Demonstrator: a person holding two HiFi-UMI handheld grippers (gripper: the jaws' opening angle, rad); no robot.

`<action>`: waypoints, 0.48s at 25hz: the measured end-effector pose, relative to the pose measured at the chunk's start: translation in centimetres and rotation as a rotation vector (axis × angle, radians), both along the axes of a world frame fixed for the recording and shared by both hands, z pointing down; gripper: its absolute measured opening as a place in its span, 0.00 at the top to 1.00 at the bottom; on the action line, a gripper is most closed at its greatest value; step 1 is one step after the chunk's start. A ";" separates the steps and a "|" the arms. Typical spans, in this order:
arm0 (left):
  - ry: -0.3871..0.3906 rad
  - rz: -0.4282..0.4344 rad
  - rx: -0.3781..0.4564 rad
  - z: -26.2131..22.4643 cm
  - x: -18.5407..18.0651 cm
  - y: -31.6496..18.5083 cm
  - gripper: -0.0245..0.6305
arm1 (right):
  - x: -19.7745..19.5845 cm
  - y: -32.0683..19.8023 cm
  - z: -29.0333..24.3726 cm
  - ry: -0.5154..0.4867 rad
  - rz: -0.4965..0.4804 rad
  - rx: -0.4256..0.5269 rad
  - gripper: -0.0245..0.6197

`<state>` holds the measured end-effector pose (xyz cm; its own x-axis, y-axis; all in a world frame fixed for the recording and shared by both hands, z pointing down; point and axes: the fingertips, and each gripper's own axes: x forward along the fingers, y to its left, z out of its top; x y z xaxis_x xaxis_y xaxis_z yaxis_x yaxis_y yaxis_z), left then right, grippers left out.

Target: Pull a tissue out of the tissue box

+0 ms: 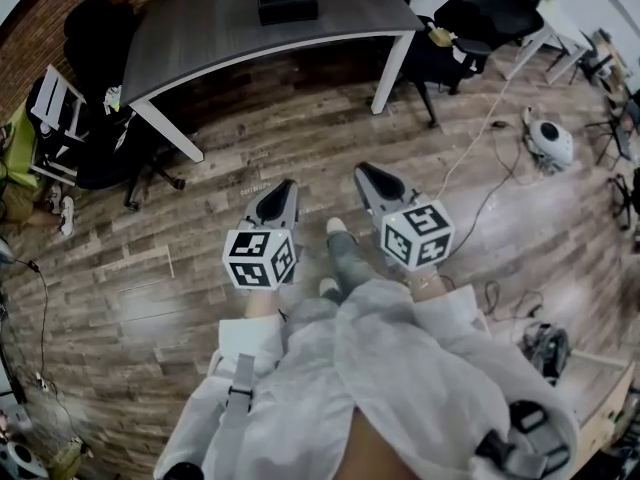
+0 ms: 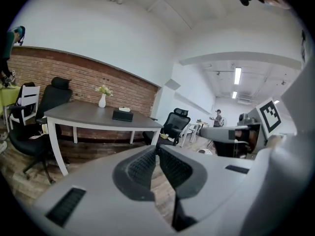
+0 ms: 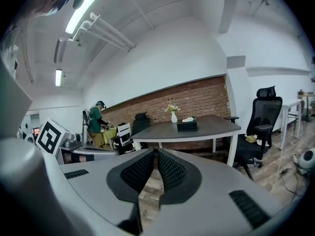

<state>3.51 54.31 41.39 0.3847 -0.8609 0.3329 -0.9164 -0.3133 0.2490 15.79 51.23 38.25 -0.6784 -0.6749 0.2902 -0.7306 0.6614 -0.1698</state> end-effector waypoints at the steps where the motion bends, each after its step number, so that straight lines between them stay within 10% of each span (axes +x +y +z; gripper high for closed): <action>1: -0.004 -0.003 -0.001 0.0 -0.2 -0.6 0.95 | -0.1 -0.5 0.2 0.011 0.000 -0.004 0.95; 12: -0.072 -0.067 0.026 -1.9 -3.1 -12.0 0.88 | -3.0 -12.3 -1.1 -0.014 -0.054 0.041 0.82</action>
<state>0.46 42.35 39.47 0.3021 -0.8924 0.3352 -0.9507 -0.2564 0.1742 12.75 38.93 37.15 -0.7176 -0.6487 0.2534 -0.6918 0.7061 -0.1513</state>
